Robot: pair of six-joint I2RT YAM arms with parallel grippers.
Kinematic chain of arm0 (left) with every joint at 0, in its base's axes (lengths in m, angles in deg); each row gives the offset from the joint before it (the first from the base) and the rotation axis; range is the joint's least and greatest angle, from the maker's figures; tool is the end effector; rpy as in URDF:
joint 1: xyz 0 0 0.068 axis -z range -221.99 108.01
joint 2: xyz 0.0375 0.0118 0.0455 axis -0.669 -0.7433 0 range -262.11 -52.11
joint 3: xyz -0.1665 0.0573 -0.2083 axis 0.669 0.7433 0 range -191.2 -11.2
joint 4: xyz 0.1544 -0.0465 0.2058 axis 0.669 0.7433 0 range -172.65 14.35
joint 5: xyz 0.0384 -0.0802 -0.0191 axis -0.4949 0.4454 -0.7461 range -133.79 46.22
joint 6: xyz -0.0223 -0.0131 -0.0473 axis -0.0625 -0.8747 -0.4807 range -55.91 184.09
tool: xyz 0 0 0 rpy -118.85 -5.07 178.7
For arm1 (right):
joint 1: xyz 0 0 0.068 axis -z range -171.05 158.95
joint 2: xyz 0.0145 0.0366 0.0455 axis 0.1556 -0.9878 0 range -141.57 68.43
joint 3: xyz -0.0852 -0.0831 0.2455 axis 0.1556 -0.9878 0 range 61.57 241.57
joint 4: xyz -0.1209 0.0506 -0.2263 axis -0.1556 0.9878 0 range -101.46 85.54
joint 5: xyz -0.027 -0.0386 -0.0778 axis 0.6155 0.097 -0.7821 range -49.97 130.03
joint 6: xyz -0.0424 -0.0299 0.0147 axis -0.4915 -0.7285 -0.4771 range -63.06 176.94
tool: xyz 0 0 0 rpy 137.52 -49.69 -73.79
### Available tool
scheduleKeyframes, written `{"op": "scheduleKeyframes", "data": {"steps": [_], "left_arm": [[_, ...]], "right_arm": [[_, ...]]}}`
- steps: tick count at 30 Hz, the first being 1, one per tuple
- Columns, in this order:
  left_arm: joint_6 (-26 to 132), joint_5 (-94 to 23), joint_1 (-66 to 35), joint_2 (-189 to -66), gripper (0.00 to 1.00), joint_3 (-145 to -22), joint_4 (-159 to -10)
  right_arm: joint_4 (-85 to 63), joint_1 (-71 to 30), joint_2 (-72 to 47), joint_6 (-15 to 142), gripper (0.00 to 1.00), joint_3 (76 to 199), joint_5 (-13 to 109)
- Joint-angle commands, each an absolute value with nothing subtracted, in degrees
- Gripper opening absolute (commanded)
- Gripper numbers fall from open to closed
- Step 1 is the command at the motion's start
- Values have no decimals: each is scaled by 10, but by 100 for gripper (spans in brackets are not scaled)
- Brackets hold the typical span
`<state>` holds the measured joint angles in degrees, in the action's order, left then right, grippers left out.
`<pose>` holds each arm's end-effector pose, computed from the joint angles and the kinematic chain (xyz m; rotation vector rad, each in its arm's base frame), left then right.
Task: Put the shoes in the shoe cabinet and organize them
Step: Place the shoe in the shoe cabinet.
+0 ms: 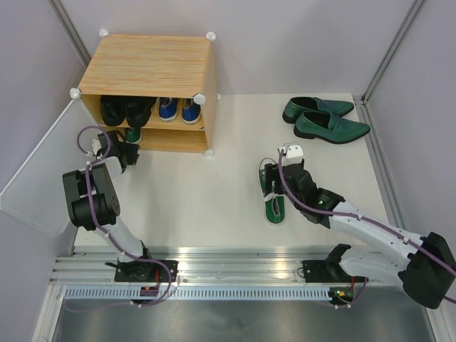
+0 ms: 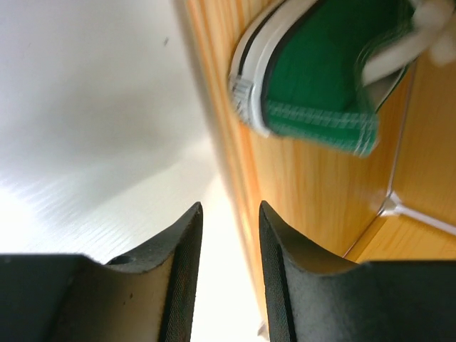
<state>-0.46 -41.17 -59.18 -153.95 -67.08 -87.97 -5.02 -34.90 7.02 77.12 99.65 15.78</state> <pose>0.3547 0.1079 0.1660 -1.5038 1.7751 -0.4779 0.1796 0.1521 0.2505 -0.1692 2.0432 0.2550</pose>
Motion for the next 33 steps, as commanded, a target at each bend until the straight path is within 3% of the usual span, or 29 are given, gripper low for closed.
{"op": "scheduleKeyframes", "data": {"steps": [1,9,18,33], "left_arm": [[67,-376,-596,-1494,41,-632,-920],[167,-375,-593,-1452,38,-565,-973],[348,-355,-546,-1437,38,-517,-1204],[589,-332,-510,-1501,40,-643,-1109]], "right_arm": [[-66,-348,89,776,80,1002,166],[-67,-347,109,779,80,994,168],[-67,-347,117,779,80,992,164],[-67,-347,89,775,80,999,150]]}}
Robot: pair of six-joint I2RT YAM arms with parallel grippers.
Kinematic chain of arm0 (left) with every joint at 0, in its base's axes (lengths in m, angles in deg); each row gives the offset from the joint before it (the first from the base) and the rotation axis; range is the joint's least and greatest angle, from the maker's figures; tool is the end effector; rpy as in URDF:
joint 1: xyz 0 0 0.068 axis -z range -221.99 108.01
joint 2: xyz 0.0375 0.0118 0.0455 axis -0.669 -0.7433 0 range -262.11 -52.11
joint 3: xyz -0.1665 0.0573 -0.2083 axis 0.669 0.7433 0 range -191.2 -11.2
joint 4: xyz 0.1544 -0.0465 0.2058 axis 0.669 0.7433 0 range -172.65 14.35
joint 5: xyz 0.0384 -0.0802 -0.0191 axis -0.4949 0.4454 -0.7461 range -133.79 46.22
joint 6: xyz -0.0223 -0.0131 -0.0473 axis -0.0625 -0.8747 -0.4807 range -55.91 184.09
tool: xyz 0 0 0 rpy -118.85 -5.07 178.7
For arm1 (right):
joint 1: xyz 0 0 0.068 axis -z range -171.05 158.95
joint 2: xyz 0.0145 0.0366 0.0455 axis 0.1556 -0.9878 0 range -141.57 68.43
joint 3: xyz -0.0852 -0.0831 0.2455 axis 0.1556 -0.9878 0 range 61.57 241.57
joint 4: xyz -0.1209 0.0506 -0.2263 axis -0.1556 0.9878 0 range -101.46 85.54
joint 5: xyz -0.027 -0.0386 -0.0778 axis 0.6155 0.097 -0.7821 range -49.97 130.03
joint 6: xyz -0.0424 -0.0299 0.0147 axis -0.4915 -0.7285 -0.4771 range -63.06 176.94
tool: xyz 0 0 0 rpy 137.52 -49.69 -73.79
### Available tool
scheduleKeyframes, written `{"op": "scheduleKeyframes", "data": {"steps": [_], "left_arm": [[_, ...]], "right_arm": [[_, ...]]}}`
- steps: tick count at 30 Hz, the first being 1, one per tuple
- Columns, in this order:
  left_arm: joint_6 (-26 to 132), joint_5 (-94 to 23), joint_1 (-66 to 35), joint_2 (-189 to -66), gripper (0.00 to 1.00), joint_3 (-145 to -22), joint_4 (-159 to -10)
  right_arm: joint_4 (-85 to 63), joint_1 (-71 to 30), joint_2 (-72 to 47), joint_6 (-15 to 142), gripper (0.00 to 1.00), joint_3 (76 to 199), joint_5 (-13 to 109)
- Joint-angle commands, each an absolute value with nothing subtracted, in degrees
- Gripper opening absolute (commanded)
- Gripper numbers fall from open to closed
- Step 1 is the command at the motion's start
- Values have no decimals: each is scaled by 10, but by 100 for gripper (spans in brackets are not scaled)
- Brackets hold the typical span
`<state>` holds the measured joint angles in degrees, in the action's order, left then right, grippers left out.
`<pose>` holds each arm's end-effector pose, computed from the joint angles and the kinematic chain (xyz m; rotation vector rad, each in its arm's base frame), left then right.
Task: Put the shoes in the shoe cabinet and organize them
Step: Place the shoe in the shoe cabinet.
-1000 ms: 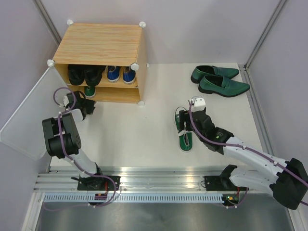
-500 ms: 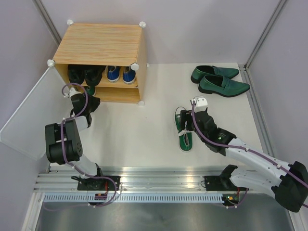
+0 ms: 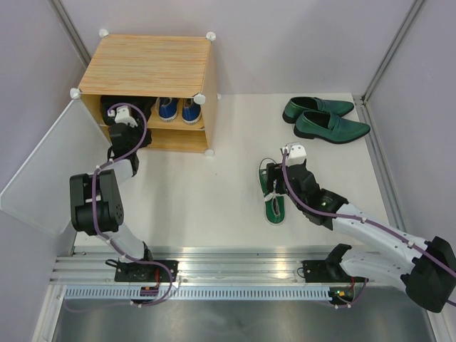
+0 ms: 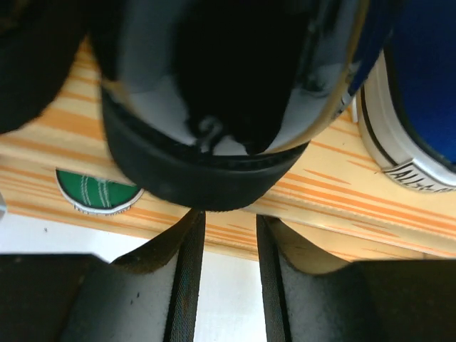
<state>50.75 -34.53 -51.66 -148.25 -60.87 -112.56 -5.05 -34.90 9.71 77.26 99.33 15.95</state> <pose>0.3609 0.0555 0.2085 -0.2606 1.8422 -0.1946 0.1744 0.1473 0.2585 -0.1537 2.0095 0.2847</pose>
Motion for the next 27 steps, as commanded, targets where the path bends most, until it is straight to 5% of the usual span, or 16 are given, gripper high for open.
{"op": "scheduleKeyframes", "data": {"steps": [1,13,27], "left_arm": [[587,-348,-506,-1505,39,-655,-1101],[830,-476,-425,-1496,39,-677,-1008],[1017,-525,-426,-1522,39,-610,-1159]], "right_arm": [[-66,-347,88,775,80,1000,149],[-66,-347,90,777,80,999,153],[-68,-347,109,781,80,994,169]]}}
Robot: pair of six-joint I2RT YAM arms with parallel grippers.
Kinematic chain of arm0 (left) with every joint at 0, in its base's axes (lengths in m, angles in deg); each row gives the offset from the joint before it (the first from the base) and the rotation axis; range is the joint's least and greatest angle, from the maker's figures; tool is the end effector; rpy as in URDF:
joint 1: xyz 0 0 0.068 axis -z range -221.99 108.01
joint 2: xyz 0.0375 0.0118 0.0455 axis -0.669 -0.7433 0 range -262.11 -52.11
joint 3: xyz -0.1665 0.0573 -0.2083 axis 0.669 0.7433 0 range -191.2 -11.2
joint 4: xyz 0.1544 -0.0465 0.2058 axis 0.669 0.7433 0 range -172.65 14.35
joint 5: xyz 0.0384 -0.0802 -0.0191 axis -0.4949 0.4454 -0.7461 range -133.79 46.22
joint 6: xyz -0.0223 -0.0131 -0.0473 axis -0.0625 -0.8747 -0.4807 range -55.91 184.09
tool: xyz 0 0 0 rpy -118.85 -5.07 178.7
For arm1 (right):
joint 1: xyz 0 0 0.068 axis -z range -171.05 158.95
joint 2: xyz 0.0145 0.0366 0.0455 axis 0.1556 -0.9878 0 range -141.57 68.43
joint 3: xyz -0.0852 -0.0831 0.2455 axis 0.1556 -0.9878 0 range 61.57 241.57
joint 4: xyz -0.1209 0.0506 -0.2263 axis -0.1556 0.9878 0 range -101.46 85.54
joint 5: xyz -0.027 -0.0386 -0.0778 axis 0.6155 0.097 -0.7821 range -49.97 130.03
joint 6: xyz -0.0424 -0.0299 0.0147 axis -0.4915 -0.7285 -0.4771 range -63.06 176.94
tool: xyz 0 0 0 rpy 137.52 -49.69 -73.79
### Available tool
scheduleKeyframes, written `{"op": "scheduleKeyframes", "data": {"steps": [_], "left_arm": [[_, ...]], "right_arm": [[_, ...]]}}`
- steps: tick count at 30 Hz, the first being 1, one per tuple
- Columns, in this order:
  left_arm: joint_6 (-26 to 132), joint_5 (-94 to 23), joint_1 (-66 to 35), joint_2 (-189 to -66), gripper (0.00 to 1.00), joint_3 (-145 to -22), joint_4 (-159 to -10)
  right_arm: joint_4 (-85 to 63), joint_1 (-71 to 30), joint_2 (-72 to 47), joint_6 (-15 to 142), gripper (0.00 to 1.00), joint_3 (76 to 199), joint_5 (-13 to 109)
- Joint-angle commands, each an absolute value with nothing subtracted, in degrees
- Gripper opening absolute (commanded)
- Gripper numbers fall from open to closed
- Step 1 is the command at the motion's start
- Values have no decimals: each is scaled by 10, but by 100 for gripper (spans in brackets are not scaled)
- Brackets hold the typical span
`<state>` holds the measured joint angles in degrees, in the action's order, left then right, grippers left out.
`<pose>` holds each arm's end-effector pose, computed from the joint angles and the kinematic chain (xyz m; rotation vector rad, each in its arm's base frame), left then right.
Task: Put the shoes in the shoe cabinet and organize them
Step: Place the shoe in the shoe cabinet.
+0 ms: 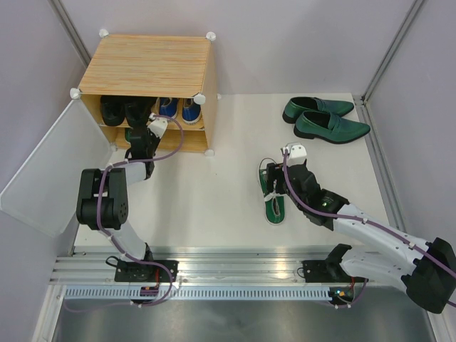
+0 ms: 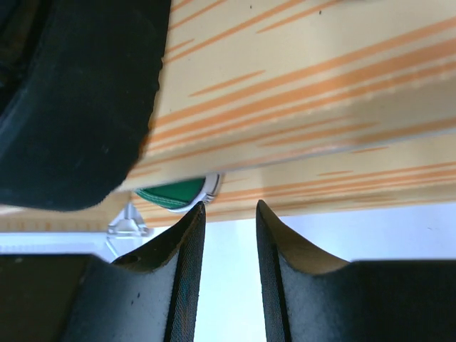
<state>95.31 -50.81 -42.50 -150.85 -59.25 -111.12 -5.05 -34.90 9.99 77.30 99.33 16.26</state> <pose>0.3629 0.0074 0.1814 0.4468 1.9362 0.4817 0.1738 0.1470 0.2595 -0.1548 2.0068 0.2931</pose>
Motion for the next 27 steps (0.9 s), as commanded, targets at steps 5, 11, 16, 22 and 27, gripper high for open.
{"op": "scheduleKeyframes", "data": {"steps": [5,11,16,22,27], "left_arm": [[1043,-544,-426,-1562,39,-640,-1167],[1071,-561,-425,-1592,39,-661,-1182],[1093,-590,-425,-1617,39,-674,-1207],[1109,-622,-426,-1650,38,-695,-1221],[1109,-640,-431,-1659,38,-706,-1228]], "right_arm": [[-69,-347,102,782,80,996,174],[-69,-347,94,780,80,997,169],[-70,-347,83,780,80,1000,172],[-72,-346,73,780,80,1001,174],[-74,-347,68,781,80,1002,176]]}}
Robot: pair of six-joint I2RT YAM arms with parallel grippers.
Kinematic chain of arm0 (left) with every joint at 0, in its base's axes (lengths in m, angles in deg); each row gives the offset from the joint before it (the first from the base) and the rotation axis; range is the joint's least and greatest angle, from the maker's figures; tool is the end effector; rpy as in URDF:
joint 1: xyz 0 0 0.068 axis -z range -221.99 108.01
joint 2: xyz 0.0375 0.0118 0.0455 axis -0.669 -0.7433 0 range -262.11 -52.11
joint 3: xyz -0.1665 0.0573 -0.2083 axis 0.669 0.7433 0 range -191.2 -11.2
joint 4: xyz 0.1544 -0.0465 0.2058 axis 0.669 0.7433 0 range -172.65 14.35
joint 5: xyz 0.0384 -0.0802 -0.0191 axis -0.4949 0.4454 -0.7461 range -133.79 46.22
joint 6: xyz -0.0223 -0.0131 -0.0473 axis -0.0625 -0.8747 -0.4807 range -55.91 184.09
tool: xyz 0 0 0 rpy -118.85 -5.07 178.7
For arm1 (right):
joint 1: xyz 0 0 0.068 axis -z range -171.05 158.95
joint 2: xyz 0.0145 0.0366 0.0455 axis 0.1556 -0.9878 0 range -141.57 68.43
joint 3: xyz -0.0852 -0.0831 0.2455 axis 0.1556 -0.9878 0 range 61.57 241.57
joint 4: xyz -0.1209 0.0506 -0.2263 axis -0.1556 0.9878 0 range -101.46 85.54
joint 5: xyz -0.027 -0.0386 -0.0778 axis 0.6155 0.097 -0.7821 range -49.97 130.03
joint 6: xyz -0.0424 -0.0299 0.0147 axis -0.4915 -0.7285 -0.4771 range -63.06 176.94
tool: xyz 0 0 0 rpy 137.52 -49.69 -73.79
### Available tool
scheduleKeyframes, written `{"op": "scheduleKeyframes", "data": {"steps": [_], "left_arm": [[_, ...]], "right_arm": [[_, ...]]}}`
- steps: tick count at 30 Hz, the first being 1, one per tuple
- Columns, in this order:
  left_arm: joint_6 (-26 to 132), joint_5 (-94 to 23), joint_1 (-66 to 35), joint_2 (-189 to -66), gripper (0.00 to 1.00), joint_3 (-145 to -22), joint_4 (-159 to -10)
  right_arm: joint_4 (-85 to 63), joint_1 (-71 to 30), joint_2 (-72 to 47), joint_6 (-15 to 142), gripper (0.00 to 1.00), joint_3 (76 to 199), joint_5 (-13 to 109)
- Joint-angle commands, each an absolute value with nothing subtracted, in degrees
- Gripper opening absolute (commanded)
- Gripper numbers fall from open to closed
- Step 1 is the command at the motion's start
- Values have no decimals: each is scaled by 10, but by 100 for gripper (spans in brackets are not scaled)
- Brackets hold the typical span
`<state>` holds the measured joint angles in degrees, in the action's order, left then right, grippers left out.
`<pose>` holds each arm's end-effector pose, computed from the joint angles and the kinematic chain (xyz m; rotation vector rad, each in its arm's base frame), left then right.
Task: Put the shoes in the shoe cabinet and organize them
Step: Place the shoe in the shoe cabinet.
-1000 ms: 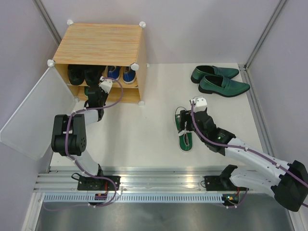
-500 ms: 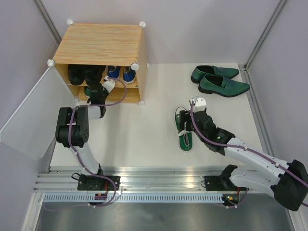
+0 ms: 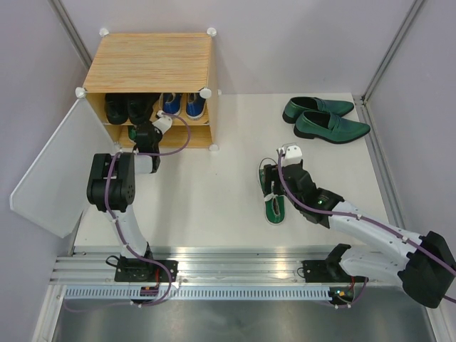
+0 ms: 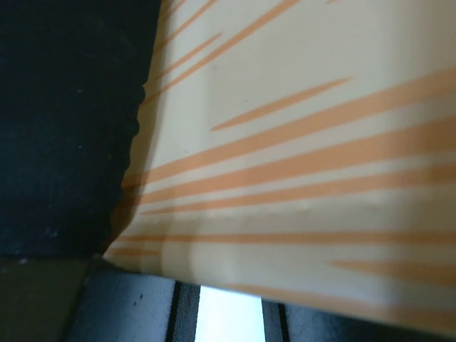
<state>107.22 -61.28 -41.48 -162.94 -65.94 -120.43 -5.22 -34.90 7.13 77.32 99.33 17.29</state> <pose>0.4029 0.0070 0.1564 0.5215 1.8835 0.7883 0.1788 0.1525 0.2491 -0.1824 2.0503 0.2821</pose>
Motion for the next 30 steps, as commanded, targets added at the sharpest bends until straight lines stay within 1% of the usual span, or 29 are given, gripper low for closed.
{"op": "scheduleKeyframes", "data": {"steps": [1,4,12,17,21,26,27,30], "left_arm": [[1110,-646,-432,-1661,38,-706,-1232],[1108,-664,-434,-1660,36,-700,-1231],[1071,-732,-455,-1640,29,-658,-1239],[1058,-730,-458,-1626,30,-647,-1231],[1043,-741,-459,-1614,34,-654,-1211],[1023,-755,-459,-1595,37,-655,-1174],[1000,-753,-458,-1590,42,-658,-1156],[980,-737,-444,-1564,49,-651,-1135]], "right_arm": [[-74,-347,66,781,80,1002,177],[-76,-347,61,782,80,1003,181],[-80,-347,59,784,80,1003,191],[-81,-347,65,785,80,1001,193],[-81,-348,69,784,80,1001,194],[-81,-347,77,783,80,998,192],[-81,-348,78,783,80,998,192],[-81,-347,77,783,80,999,197]]}}
